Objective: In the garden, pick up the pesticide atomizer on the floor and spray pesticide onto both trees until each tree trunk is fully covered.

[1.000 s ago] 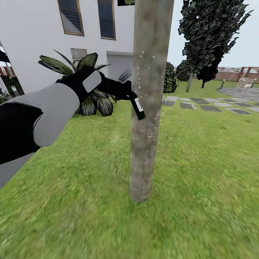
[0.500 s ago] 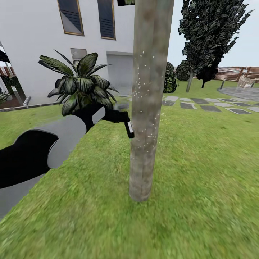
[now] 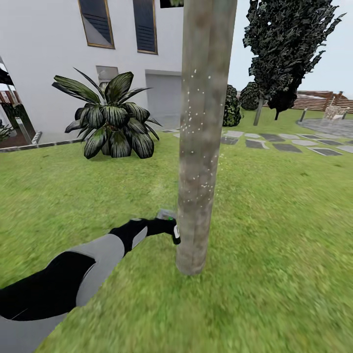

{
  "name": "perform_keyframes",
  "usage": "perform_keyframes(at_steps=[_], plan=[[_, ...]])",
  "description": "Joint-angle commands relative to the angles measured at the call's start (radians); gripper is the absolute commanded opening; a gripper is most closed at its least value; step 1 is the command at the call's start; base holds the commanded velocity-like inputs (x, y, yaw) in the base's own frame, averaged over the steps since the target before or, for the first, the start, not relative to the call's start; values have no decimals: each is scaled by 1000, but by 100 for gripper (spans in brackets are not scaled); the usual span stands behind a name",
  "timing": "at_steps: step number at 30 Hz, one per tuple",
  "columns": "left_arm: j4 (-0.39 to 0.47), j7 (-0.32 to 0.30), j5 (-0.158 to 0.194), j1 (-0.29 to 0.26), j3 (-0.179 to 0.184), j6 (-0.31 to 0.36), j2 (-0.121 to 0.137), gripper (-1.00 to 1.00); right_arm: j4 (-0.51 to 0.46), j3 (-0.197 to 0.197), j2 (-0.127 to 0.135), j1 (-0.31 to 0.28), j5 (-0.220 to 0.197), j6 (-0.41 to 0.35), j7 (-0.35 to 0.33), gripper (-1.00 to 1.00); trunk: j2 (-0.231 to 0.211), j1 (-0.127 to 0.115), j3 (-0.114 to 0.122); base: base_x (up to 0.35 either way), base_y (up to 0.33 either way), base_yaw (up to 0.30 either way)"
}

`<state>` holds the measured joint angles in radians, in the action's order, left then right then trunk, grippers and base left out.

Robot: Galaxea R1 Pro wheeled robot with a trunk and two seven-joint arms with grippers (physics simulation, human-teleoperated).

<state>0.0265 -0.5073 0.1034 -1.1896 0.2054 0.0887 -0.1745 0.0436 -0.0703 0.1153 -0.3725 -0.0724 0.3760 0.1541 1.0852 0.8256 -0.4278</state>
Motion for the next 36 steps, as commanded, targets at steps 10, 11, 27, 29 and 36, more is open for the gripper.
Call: perform_keyframes(at_steps=[10, 11, 27, 29, 36], plan=[[4, -2, 15, 248, -1, -175, 8, -100, 4, -6, 0, -2, -4, 9, -4, 100, 1, 0, -1, 130, 269, 0], [4, -2, 15, 251, -1, -178, 9, -100, 4, -6, 0, -2, -4, 9, -4, 100, 1, 0, -1, 296, 682, 0], [4, -4, 15, 254, -2, -180, 10, -100, 5, -6, -5, -2, -4, 9, -4, 100, 1, 0, 2, 278, 698, -121], [4, -4, 15, 254, -2, -180, 11, -100, 5, -6, -5, -2, -4, 9, -4, 100, 1, 0, 3, 206, 700, -280], [3, -4, 15, 254, -3, -178, 12, -100, 4, -6, -5, -2, -4, 9, -4, 100, 1, 0, 7, 108, 700, -293]])
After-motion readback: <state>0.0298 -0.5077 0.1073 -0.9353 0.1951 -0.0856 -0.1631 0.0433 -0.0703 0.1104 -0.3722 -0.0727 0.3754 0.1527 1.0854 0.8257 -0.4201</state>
